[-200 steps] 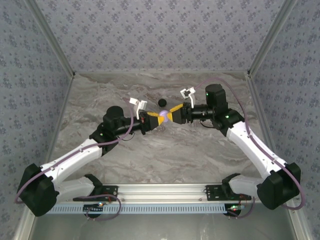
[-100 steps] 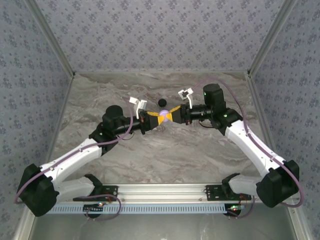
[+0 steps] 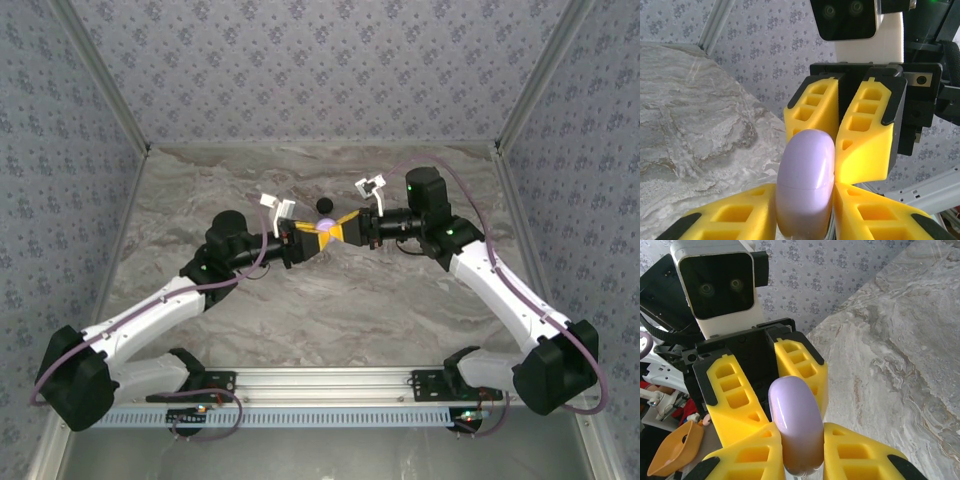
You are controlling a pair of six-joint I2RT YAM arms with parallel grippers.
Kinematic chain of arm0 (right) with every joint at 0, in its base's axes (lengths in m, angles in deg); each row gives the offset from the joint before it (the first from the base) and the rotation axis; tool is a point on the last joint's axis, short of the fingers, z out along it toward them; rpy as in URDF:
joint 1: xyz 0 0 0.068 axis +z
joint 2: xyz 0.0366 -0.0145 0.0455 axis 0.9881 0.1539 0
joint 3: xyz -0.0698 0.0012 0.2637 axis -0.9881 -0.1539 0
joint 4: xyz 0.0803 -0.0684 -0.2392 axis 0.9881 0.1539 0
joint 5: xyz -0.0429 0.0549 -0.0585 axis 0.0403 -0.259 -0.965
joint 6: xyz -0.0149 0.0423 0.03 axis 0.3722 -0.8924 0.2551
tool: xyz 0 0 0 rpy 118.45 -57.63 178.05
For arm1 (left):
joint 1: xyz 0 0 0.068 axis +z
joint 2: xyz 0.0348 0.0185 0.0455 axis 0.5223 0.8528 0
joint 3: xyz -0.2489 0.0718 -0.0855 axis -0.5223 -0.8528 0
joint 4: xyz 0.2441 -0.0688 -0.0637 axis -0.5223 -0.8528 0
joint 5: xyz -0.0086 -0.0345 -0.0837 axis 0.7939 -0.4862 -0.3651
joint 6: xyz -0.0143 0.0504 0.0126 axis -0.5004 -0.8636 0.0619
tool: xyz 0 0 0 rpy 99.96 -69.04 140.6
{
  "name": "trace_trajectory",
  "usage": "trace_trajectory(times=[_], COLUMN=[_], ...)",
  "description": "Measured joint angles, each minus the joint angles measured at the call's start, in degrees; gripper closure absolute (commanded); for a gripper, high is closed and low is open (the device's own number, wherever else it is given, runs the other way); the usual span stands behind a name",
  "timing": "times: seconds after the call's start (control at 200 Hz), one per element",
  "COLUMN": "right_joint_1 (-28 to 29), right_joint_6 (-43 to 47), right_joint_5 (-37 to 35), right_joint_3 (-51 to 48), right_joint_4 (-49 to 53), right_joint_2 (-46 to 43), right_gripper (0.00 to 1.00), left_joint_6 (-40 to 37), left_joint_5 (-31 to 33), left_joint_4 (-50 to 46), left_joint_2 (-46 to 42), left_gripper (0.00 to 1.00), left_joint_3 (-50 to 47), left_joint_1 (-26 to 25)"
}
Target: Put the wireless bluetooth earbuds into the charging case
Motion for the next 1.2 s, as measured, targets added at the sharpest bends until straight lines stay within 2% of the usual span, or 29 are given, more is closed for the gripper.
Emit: trace_trajectory(times=[0.36,0.56,0.615,0.75,0.81,0.925,1.019,1.199], right_joint_1=[0.0,-0.2,-0.2,0.1,0.1,0.2,0.2,0.5], right_joint_6=[-0.5,-1.0,-1.0,-0.9,-0.2,1.6,3.3,5.7], right_joint_5=[0.0,-0.2,-0.1,-1.9,-3.9,-9.2,-12.3,-14.6], right_joint_3=[0.0,0.0,0.0,0.1,0.2,0.7,2.1,3.1], right_joint_4=[-0.1,-0.8,-1.0,0.0,1.5,6.1,9.8,13.6], right_joint_2=[0.0,0.0,0.0,-0.2,-0.7,-2.8,-4.1,-4.7], right_gripper=[0.81,0.8,0.75,0.54,0.51,0.49,0.48,0.47], left_joint_6=[0.0,1.0,1.5,1.0,0.4,-2.8,-7.0,-16.2], left_joint_5=[-0.2,-0.3,-0.2,0.3,0.8,2.5,3.3,3.5], left_joint_4=[0.2,1.3,1.4,1.1,0.3,-2.4,-2.8,-1.2], left_joint_2=[0.2,0.5,0.5,0.5,0.5,0.5,0.4,0.0], left_gripper=[0.67,0.88,0.91,0.93,0.96,0.97,0.94,0.92], left_joint_3=[0.0,0.0,0.0,0.0,0.0,0.0,0.0,-1.3], left_joint_1=[0.0,0.1,0.2,0.1,0.0,0.0,0.0,0.0])
